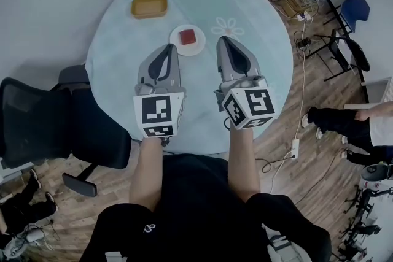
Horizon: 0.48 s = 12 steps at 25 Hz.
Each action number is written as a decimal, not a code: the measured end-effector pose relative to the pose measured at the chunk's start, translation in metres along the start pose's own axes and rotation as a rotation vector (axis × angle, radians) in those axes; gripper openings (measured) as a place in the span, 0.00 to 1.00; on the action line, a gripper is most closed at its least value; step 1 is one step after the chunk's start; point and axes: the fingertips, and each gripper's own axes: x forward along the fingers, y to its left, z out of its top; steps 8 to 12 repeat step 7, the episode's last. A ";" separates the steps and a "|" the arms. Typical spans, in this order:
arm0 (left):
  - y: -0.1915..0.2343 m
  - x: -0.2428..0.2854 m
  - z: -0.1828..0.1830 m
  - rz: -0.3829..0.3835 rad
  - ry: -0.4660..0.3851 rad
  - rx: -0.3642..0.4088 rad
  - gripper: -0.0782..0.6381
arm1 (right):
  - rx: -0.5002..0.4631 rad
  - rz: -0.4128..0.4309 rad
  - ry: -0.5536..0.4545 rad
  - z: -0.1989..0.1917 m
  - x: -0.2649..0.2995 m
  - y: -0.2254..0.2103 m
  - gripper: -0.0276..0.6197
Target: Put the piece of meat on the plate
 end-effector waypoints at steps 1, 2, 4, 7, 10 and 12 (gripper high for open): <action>0.004 -0.001 0.001 0.006 -0.003 0.000 0.10 | -0.003 0.003 0.002 0.000 0.001 0.002 0.05; 0.007 -0.001 0.002 0.011 -0.004 0.000 0.10 | -0.005 0.006 0.004 -0.001 0.002 0.004 0.05; 0.014 -0.002 0.000 0.019 -0.002 -0.004 0.10 | -0.009 0.009 0.011 -0.005 0.005 0.008 0.05; 0.023 -0.001 -0.005 0.026 0.002 -0.009 0.10 | -0.013 0.015 0.019 -0.010 0.011 0.012 0.05; 0.023 -0.001 -0.005 0.026 0.002 -0.009 0.10 | -0.013 0.015 0.019 -0.010 0.011 0.012 0.05; 0.023 -0.001 -0.005 0.026 0.002 -0.009 0.10 | -0.013 0.015 0.019 -0.010 0.011 0.012 0.05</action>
